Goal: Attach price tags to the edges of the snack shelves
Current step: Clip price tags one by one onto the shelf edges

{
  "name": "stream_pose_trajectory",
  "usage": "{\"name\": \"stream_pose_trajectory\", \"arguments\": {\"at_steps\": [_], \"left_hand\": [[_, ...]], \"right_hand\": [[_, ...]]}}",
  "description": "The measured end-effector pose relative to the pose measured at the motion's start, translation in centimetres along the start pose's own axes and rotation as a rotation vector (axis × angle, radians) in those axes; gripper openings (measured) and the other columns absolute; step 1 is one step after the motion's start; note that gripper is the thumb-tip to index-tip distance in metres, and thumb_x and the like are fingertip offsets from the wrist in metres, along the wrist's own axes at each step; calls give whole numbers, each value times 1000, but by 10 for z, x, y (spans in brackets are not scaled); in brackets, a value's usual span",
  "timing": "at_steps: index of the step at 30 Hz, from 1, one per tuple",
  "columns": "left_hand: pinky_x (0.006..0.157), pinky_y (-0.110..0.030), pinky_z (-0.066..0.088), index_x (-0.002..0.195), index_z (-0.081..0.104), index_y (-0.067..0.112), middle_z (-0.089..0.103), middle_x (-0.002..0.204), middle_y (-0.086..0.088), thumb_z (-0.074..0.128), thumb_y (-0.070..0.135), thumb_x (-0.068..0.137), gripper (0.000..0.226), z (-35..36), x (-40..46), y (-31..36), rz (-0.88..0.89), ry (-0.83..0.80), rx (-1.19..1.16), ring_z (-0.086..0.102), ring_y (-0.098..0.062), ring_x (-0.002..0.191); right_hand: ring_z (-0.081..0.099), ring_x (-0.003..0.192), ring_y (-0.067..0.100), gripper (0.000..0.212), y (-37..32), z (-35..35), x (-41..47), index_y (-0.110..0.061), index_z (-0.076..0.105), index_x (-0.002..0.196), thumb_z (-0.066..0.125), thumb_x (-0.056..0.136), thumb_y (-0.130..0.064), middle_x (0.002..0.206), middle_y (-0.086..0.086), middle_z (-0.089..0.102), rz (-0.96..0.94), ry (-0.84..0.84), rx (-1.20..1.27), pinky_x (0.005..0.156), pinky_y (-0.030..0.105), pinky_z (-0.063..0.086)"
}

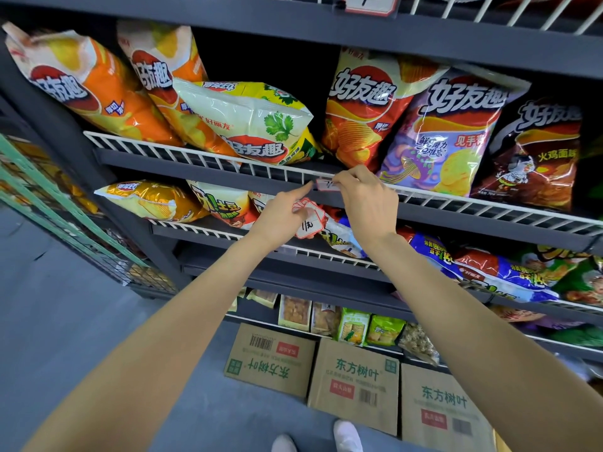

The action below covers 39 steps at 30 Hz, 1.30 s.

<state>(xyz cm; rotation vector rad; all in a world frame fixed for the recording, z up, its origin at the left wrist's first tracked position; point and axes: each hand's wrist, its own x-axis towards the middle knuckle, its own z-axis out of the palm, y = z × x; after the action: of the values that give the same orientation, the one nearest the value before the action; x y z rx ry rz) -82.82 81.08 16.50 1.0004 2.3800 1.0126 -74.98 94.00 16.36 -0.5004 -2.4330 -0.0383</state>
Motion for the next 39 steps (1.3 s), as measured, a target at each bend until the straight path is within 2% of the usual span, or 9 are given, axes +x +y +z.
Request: {"name": "stream_pose_trajectory", "arguments": {"at_steps": [5,8,11,18,23,27,33,36,39], "left_hand": [[61,-22,47,144,32,26,48,141,-10,47,15,96,51,-1,-1,1,-2,5,-6,55,-17,70],[51,-14,42,144,33,27,49,140,-10,47,15,96,51,-1,0,0,7,4,-5,49,-12,57],[67,-22,47,144,33,26,44,145,-9,46,16,96,51,-2,0,0,7,2,-1,51,-11,73],[39,-9,33,144,33,24,46,143,-11,46,14,96,50,-4,-2,6,1,-8,6,45,-11,50],[80,-22,42,145,31,23,36,150,-8,45,15,97,51,-8,-1,10,-4,-17,21,60,-25,103],[84,-16,38,146,28,22,31,153,-6,45,13,97,53,-12,3,10,-5,-67,2,54,-15,117],[108,-27,29,147,26,20,33,152,-4,48,16,96,55,-17,3,13,-11,-95,-1,35,-19,138],[104,-25,32,146,31,20,36,150,-3,47,18,97,51,-16,-3,16,-2,-49,-79,36,-19,137],[93,-29,45,135,48,14,54,135,-8,47,18,97,38,-14,-10,15,5,30,-150,52,-21,123]], "right_hand": [[57,52,24,41,-4,-6,0,-8,69,76,80,42,13,70,8,63,-44,-2,-65,42,16,26],[57,56,26,43,-4,-9,0,-7,69,78,77,41,15,69,10,61,-41,-14,-82,42,18,28],[58,57,26,43,-3,-10,0,-7,70,76,78,40,14,70,10,62,-57,-25,-92,42,18,29],[55,67,24,28,1,-11,-3,-10,69,72,80,52,6,77,7,60,-84,-49,-153,40,17,25],[56,70,23,20,-1,-13,-1,-10,69,68,84,56,-4,79,6,59,-94,-86,-189,40,18,26],[55,72,23,20,-1,-16,-3,-12,67,66,85,57,-9,82,6,58,-62,-110,-197,41,19,24],[56,83,28,32,3,-15,-19,-9,61,113,66,85,-23,94,14,54,-91,-161,-185,41,27,35],[53,98,28,46,2,-19,-23,-16,33,140,40,98,-33,108,14,47,-83,-346,-195,51,34,38],[55,100,28,46,2,-25,-23,-23,31,143,35,99,-37,112,10,49,-13,-374,-83,61,36,46]]}}
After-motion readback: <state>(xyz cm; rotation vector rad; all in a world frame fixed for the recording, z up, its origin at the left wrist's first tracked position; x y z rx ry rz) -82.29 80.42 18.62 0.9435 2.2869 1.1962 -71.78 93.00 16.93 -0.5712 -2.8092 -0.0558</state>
